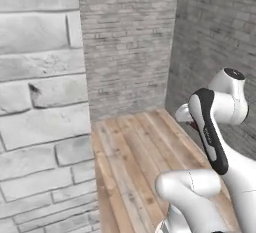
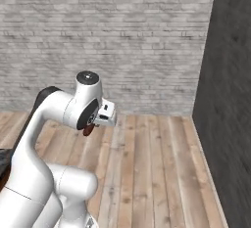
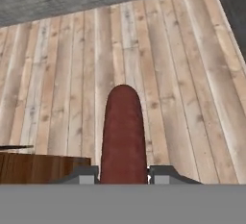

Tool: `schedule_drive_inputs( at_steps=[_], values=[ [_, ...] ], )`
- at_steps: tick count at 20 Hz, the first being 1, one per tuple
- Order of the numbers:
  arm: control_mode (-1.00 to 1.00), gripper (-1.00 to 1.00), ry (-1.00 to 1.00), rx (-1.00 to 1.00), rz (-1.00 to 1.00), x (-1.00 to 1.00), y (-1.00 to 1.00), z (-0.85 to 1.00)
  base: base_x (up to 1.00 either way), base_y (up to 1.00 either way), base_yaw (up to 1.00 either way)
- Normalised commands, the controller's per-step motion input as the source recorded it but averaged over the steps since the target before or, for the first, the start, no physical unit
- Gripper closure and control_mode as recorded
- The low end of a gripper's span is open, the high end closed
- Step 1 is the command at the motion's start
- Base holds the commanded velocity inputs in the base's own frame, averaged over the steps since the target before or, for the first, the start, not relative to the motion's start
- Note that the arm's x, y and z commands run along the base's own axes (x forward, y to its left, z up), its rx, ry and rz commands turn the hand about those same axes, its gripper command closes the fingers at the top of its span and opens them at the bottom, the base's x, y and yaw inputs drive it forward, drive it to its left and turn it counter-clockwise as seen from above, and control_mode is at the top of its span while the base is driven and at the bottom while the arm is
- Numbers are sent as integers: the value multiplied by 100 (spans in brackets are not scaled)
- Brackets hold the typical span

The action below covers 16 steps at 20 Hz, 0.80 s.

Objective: Move the hot dog bun to the plate on the dining table and place the condiment next to that plate. Then navigate to the fridge and take the sausage and place it on the plate as well.

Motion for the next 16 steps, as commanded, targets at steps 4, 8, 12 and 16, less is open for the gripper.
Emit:
schedule_drive_inputs(
  at_steps=[4, 8, 12, 16],
  values=[
    [100, 100, 0, 0, 0, 0, 0, 0, 100, -11, 7],
    [100, 100, 0, 0, 0, 0, 0, 0, 100, -16, 14],
    [100, 100, 0, 0, 0, 0, 0, 0, 100, -26, 43],
    [100, 100, 0, 0, 0, 0, 0, 0, 100, -28, 52]
  ],
)
